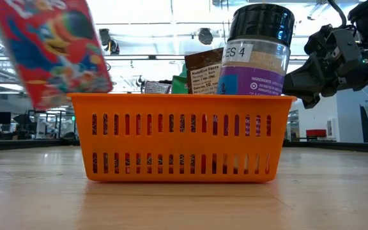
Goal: Pick & Place Kitchen Items
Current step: Put the red cereal box into the pink bin
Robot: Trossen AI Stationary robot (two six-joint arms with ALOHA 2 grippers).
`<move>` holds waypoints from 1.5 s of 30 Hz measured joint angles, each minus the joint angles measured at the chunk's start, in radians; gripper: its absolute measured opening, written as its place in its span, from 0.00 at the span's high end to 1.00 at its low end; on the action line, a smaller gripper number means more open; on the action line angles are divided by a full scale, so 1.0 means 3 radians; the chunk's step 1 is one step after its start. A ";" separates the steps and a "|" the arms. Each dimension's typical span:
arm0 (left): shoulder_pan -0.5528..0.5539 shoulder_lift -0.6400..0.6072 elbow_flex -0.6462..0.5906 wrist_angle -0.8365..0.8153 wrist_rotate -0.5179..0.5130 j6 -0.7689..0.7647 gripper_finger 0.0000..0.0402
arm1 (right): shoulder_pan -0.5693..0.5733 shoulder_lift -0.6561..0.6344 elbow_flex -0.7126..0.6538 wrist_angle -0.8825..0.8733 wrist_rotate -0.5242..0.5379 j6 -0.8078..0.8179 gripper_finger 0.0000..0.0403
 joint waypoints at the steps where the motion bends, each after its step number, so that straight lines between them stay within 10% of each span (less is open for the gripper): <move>1: 0.0058 0.0001 0.0000 -0.0002 0.0017 0.0079 1.00 | 0.0000 0.0000 0.0000 0.0000 0.0000 0.0000 0.88; 26: 0.1308 0.0003 0.0004 0.0093 0.0921 0.1265 1.00 | 0.0000 -0.0001 -0.0001 -0.0002 0.0000 0.0046 0.88; 45: 0.1625 0.0047 0.0003 0.0121 0.0767 0.1882 1.00 | 0.0000 0.0000 0.0000 -0.0045 0.0011 0.0022 0.88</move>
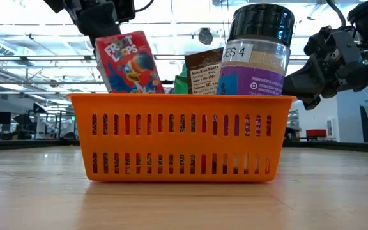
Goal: Pick & Place Kitchen Items
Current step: Put the red cereal box into the pink bin, then return to Home Position
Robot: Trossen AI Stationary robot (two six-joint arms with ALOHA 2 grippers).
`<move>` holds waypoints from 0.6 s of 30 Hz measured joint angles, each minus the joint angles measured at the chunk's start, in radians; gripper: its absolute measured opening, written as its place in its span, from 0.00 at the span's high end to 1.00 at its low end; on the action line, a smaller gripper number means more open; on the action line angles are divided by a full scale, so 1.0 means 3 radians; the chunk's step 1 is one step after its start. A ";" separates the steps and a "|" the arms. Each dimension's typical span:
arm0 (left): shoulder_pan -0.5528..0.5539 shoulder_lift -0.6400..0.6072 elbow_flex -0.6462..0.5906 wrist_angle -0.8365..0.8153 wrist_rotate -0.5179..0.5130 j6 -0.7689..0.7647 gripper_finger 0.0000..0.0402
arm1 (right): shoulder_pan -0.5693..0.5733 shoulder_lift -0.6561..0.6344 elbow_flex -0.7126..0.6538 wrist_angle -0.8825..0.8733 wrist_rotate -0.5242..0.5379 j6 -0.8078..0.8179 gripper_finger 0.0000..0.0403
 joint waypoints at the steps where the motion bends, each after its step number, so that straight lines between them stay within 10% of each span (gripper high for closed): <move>1: -0.0008 0.0000 0.0000 -0.0005 -0.0001 0.0033 1.00 | 0.0000 -0.0001 0.0000 -0.0009 0.0001 0.0001 0.88; 18: -0.0139 0.0271 -0.0001 0.0047 -0.0237 0.0044 0.77 | 0.0000 -0.0001 0.0000 -0.0030 0.0001 0.0027 0.88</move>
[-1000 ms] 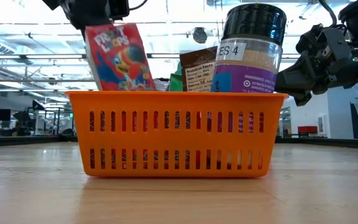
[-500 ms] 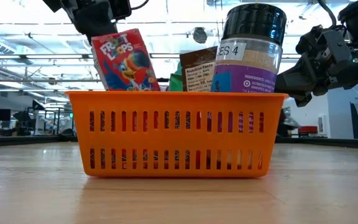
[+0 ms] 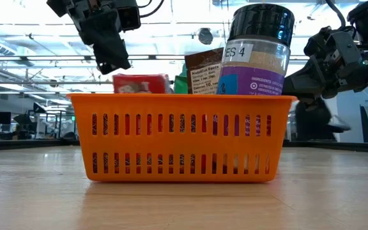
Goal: Pick & Place Kitchen Items
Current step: Return to Home Position
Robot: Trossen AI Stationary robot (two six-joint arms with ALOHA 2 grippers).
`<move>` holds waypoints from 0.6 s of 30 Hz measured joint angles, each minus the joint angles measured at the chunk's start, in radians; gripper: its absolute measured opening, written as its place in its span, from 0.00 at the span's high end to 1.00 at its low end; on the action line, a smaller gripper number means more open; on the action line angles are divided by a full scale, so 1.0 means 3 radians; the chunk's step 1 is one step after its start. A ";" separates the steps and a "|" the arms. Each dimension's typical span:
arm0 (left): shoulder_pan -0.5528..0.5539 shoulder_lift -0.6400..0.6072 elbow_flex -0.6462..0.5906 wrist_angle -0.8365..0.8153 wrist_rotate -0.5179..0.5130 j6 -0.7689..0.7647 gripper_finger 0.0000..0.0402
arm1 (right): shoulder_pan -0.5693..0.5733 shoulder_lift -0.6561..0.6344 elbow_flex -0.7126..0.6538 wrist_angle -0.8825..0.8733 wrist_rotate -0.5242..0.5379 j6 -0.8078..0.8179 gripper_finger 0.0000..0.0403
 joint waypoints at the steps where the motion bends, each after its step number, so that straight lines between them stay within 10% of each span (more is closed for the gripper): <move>1: 0.0000 -0.0001 0.0000 0.0003 -0.0001 0.0000 0.75 | -0.0001 0.0000 0.0000 0.0000 0.0000 0.0000 0.88; 18: -0.0003 -0.0280 0.0000 -0.0080 -0.0119 0.0103 0.67 | 0.0002 -0.0097 0.0000 0.0621 -0.0204 -0.0137 0.88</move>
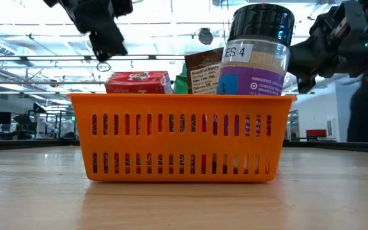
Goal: Pick & Place Kitchen Items
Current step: Return to Home Position
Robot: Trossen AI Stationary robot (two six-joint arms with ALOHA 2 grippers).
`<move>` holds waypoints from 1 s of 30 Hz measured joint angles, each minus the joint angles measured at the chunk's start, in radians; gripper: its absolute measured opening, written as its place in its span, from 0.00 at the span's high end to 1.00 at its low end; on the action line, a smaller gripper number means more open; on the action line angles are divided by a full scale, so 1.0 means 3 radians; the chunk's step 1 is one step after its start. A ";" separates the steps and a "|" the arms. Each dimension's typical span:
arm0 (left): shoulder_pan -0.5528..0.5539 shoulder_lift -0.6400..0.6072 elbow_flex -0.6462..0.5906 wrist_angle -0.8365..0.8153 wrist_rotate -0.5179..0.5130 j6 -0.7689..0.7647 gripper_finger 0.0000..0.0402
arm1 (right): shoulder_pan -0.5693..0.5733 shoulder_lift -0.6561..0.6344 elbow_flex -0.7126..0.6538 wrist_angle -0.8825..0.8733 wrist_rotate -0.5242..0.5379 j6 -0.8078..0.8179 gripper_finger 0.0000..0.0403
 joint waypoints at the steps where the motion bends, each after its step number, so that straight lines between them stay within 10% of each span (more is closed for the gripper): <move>1: 0.0000 -0.0073 -0.0001 -0.0005 -0.0057 0.0003 0.67 | 0.0000 -0.0047 0.0000 -0.0025 0.0001 -0.0057 0.88; 11: -0.0276 -0.0950 -0.0111 -0.0421 -0.1224 -0.0015 0.67 | -0.0011 -0.0895 0.0001 -0.1041 0.0186 -0.0220 0.88; 30: -0.1022 -0.3169 -0.2318 0.0775 -0.2019 0.0063 0.67 | -0.0381 -0.3728 0.0134 -0.4102 0.0180 -0.0073 0.88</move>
